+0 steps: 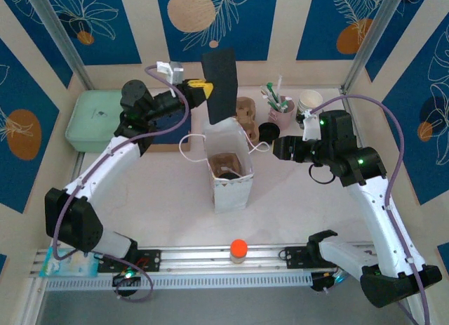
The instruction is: Pack the takeout coffee
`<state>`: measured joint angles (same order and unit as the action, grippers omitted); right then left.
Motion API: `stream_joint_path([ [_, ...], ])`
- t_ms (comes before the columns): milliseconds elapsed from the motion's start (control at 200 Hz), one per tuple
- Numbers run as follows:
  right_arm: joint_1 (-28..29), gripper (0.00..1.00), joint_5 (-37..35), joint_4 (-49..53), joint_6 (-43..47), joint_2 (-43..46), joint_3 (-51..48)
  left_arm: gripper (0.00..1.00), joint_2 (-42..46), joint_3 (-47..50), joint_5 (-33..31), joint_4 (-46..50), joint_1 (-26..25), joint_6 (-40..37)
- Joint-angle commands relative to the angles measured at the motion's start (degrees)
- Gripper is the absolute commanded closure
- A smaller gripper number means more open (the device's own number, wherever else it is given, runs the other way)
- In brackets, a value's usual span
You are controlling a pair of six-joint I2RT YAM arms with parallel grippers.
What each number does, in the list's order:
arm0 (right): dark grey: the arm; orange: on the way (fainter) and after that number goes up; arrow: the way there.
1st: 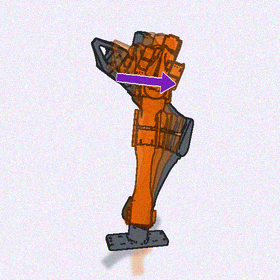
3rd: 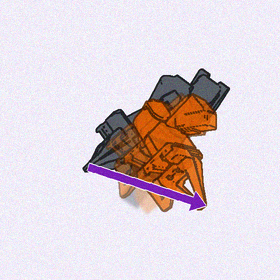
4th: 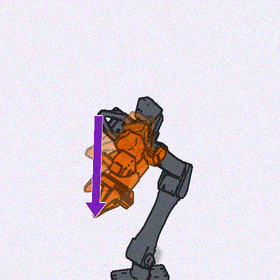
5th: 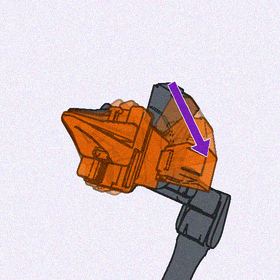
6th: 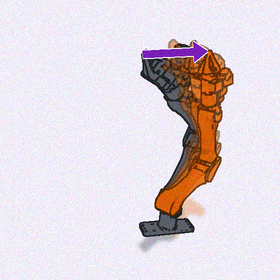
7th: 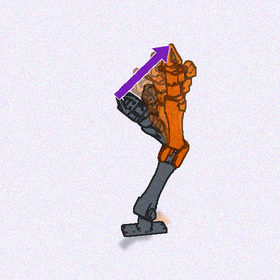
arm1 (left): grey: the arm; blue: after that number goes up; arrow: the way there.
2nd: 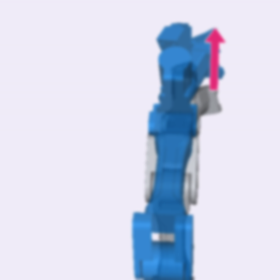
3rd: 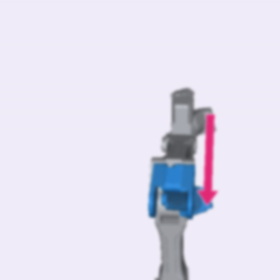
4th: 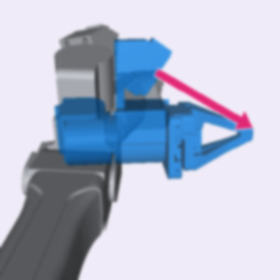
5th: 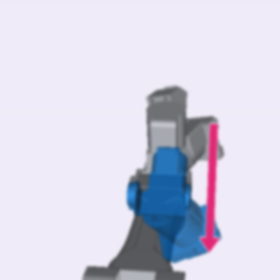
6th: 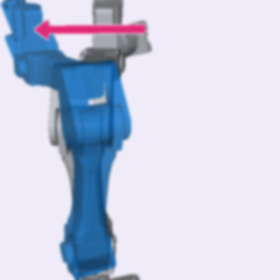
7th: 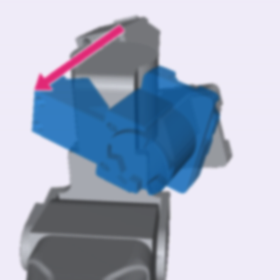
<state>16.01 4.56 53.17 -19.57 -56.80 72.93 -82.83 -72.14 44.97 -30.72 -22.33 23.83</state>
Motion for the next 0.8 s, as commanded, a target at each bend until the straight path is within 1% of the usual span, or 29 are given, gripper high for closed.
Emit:
stream_joint_path([
  [0, 0.34, 0.35, 0.79, -0.43, -0.51, 0.63, -1.03, 1.0, 2.14, 1.83, 1.43, -6.51, -0.61, -1.86],
  [220, 0.34, 0.35, 0.73, -0.61, -0.69, 0.72, -1.29, 1.0, 2.32, 4.23, 3.01, -8.71, -0.62, -1.96],
  [500, 0.43, 0.35, 0.63, -0.74, -0.71, 0.76, -1.66, 1.0, 2.49, 7.83, 2.84, -12.38, -0.62, -1.31],
  [795, 0.43, 0.35, 0.63, -0.78, -0.78, 0.81, -1.73, 1.0, 3.8, 10.47, 2.32, -12.7, -0.61, -2.3],
])
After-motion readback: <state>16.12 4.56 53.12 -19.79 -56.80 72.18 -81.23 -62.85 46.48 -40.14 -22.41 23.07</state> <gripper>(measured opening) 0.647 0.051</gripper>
